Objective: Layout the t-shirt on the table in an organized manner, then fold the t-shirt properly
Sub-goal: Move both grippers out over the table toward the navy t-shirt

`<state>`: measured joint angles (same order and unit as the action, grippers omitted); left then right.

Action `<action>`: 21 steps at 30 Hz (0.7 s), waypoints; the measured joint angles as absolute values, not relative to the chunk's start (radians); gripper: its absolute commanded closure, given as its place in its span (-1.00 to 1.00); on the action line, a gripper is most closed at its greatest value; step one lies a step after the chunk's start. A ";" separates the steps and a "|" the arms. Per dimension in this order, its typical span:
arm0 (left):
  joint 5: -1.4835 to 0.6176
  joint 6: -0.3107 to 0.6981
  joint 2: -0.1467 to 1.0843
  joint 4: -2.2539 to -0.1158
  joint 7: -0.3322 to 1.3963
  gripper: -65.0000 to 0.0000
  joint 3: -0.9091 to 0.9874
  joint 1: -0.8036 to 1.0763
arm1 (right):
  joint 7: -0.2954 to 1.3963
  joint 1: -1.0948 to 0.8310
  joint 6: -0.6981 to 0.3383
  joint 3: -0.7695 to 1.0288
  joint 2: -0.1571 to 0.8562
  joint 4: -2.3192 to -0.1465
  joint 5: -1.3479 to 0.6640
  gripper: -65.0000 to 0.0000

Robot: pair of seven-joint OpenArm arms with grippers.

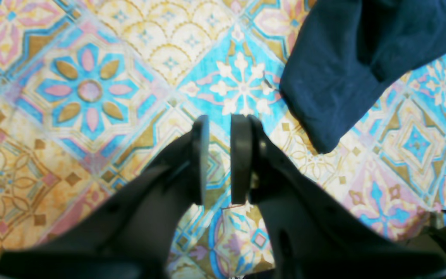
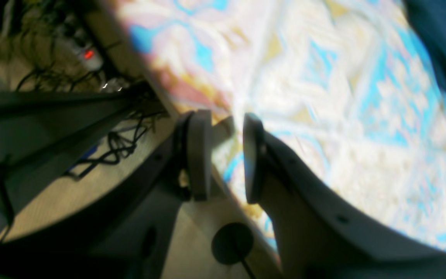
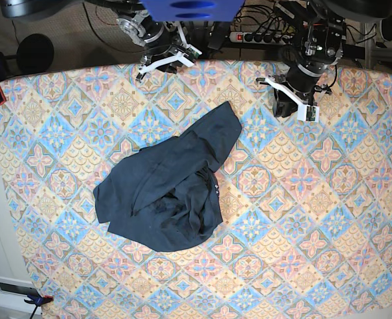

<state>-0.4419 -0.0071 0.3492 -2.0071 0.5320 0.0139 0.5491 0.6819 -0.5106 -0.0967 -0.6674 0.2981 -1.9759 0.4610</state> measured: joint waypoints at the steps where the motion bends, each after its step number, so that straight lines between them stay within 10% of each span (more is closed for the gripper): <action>1: -0.442 -0.007 0.348 -2.007 0.532 0.67 0.014 0.552 | 0.634 -0.517 -0.094 -0.664 0.312 -1.976 0.460 0.66; 21: -0.438 -0.006 0.350 -2.004 0.539 0.67 0.011 0.552 | 0.515 -0.532 -0.161 -0.548 0.318 -1.982 0.382 0.71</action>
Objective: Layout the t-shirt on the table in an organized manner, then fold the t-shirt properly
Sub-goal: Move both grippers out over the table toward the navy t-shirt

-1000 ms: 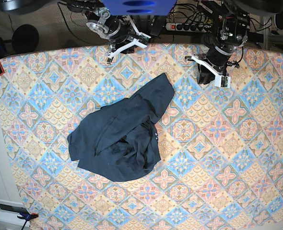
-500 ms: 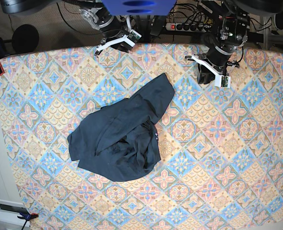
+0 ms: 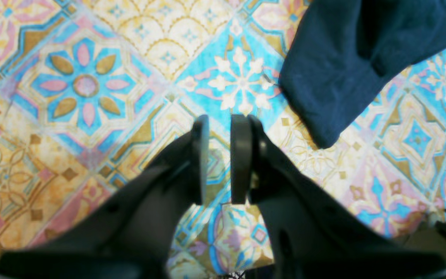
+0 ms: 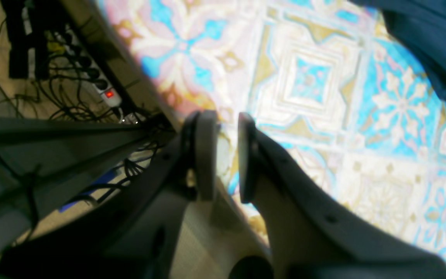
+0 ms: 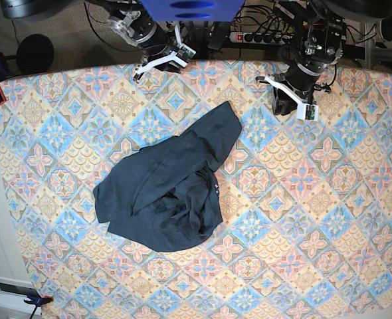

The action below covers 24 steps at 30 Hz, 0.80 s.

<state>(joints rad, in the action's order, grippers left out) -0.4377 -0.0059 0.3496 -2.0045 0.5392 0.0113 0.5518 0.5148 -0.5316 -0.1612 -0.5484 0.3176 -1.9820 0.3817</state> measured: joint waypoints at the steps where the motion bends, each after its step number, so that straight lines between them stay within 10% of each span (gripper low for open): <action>1: -0.438 -0.004 0.349 -2.004 0.539 0.67 0.011 0.552 | 0.519 -0.528 -0.167 -0.549 0.318 -1.982 0.381 0.72; 24: -0.435 -0.006 0.352 -2.004 0.535 0.67 0.015 0.695 | 0.310 -0.759 -0.015 -0.390 0.302 -2.014 0.350 0.73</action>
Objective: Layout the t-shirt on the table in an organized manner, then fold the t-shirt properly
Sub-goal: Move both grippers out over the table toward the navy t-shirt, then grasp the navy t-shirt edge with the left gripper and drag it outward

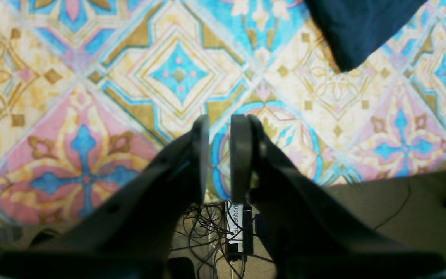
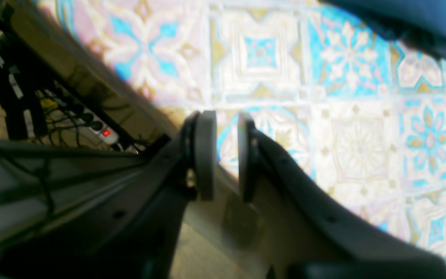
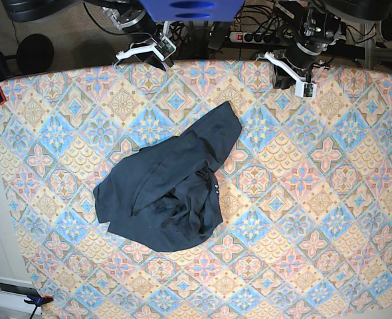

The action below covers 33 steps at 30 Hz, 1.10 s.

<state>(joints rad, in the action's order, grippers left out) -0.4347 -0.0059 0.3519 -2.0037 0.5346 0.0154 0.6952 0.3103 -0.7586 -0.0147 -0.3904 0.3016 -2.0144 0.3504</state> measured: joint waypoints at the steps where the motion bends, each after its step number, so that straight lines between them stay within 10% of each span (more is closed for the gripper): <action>1: -0.435 -0.003 0.352 -2.004 0.535 0.67 0.014 0.696 | 0.310 -0.759 -0.015 -0.369 0.299 -2.014 0.351 0.72; 17: -0.435 -0.004 0.352 -2.004 0.535 0.67 0.013 0.692 | 0.325 -0.743 -0.003 -0.117 0.304 -2.009 0.095 0.72; 33: -0.438 -0.003 0.352 -2.004 0.537 0.67 0.015 0.575 | 0.325 -0.505 -0.006 -0.392 0.264 -2.010 0.089 0.64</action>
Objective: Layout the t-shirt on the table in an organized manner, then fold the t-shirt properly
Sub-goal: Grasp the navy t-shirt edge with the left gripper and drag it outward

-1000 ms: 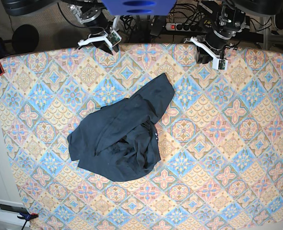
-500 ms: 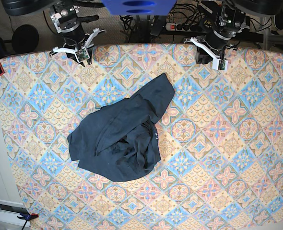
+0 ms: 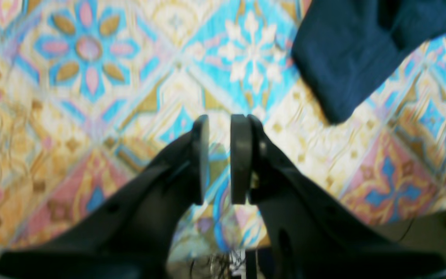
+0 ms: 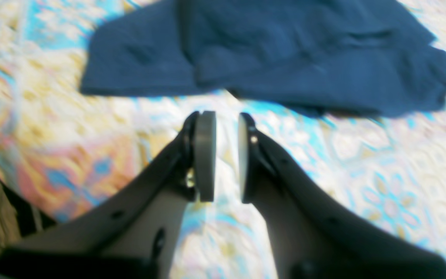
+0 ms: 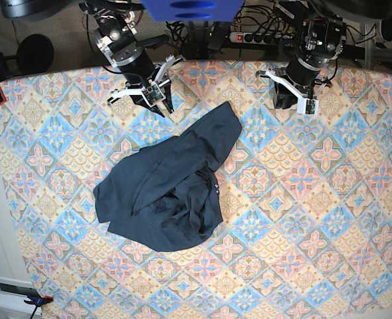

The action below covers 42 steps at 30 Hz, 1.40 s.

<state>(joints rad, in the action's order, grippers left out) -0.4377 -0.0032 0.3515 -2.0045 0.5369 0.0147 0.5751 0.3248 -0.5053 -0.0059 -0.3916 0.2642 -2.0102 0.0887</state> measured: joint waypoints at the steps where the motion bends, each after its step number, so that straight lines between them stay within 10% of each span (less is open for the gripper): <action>1: -0.438 -0.003 0.350 -2.004 0.537 0.66 0.012 0.564 | 0.324 -0.497 -0.007 -0.402 0.252 -2.010 0.089 0.60; 28: -0.442 0.000 0.263 -1.659 0.508 0.24 -0.290 0.227 | 0.322 -0.498 -0.003 -0.446 0.205 -2.011 0.093 0.48; 34: -0.443 0.000 0.237 -1.606 0.526 1.00 -0.363 0.137 | 0.321 -0.498 -0.003 -0.417 0.202 -2.011 0.093 0.48; 42: -0.631 0.000 0.309 -1.839 0.535 1.00 -0.227 0.126 | 0.324 -0.498 -0.003 -0.351 0.205 -2.011 0.093 0.48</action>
